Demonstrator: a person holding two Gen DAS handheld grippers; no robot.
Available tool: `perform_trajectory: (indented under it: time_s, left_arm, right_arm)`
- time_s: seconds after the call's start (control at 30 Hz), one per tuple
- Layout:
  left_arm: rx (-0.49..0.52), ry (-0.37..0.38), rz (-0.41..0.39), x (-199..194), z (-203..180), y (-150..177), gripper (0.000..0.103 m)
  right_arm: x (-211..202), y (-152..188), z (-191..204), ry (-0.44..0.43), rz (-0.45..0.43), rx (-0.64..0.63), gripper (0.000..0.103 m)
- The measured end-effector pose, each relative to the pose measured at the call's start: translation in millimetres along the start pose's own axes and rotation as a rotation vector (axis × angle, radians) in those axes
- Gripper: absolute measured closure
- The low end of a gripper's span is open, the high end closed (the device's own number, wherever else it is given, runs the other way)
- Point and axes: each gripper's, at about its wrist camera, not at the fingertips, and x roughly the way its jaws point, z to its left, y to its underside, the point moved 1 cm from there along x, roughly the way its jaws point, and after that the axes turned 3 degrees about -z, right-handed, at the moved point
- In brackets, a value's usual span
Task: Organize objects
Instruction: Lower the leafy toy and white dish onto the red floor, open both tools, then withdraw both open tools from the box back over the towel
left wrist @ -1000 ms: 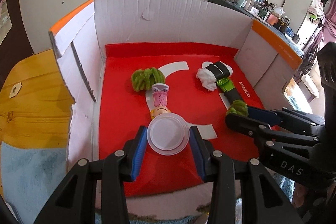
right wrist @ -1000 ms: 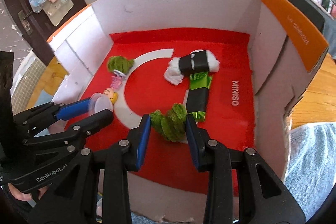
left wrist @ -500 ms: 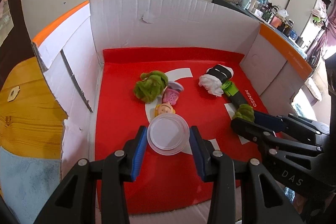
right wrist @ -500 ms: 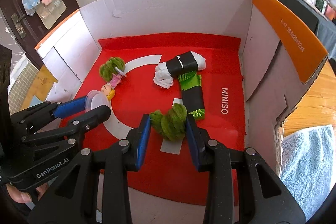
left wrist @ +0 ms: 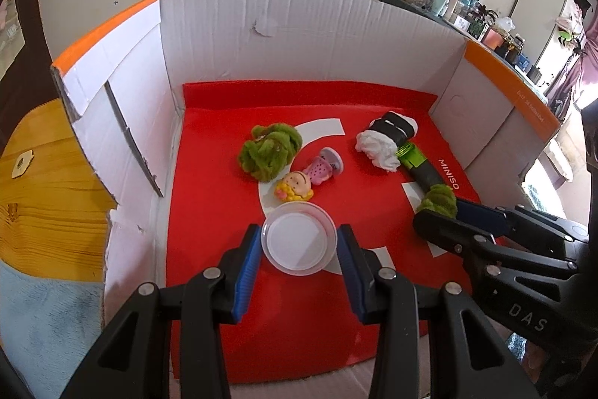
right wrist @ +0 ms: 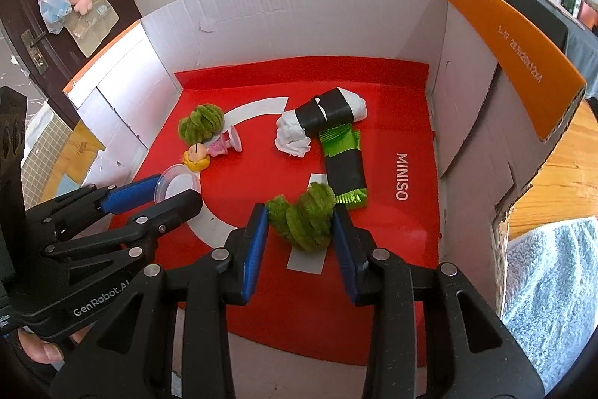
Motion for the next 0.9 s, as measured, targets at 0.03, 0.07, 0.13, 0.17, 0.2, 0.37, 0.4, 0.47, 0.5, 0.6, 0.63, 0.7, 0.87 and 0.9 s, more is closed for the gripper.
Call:
perform_trajectory:
  time_s: [0.03, 0.07, 0.13, 0.17, 0.2, 0.37, 0.4, 0.47, 0.5, 0.6, 0.63, 0.7, 0.87, 0.9]
  left_arm:
    - [0.0, 0.0, 0.0, -0.3, -0.2, 0.2, 0.06]
    - [0.0, 0.0, -0.001, -0.2, -0.1, 0.2, 0.06]
    - [0.0, 0.0, 0.0, -0.5, -0.2, 0.3, 0.06]
    - [0.0, 0.0, 0.0, -0.5, -0.2, 0.3, 0.06]
    - [0.0, 0.002, 0.0, -0.6, -0.2, 0.2, 0.06]
    - [0.003, -0.003, -0.008, -1.3, -0.7, 0.3, 0.053]
    - [0.004, -0.004, -0.012, -1.9, -1.1, 0.1, 0.051]
    - [0.004, -0.008, -0.017, -2.7, -2.0, -0.3, 0.049]
    - [0.004, -0.009, -0.018, -3.2, -2.2, -0.3, 0.048]
    - [0.0, -0.008, -0.02, -4.8, -2.8, 0.3, 0.048]
    - [0.0, -0.007, -0.021, -5.5, -3.1, 0.7, 0.048]
    - [0.0, -0.009, -0.025, -7.6, -4.4, 1.0, 0.043]
    - [-0.014, -0.011, -0.038, -13.7, -4.1, 1.8, 0.036]
    - [-0.017, -0.007, -0.038, -15.0, -4.1, 2.4, 0.036]
  right_arm:
    - [0.0, 0.1, 0.3, 0.001, 0.0, -0.001, 0.068]
    - [0.0, 0.1, 0.7, 0.002, 0.0, -0.002, 0.068]
    - [0.4, 0.5, 1.5, 0.005, 0.004, -0.006, 0.065]
    - [1.2, 0.8, 1.7, 0.006, 0.003, -0.006, 0.063]
    - [1.8, 1.5, 1.8, 0.006, 0.006, -0.006, 0.062]
    - [1.9, 2.8, 2.1, 0.005, 0.003, -0.007, 0.06]
    - [1.9, 2.8, 2.3, 0.004, 0.002, -0.006, 0.06]
    - [1.8, 3.3, 2.3, 0.003, 0.001, -0.002, 0.059]
    - [1.3, 3.6, 2.4, 0.002, -0.001, -0.001, 0.059]
    - [-1.2, 3.8, 2.4, -0.002, -0.006, -0.001, 0.059]
    - [-2.2, 3.8, 2.8, -0.004, -0.009, -0.002, 0.059]
    - [-4.5, 4.2, 3.4, -0.006, -0.013, -0.003, 0.058]
    - [-12.7, 4.8, 3.7, -0.011, -0.032, -0.004, 0.052]
    - [-14.7, 5.0, 3.8, -0.013, -0.036, -0.004, 0.052]
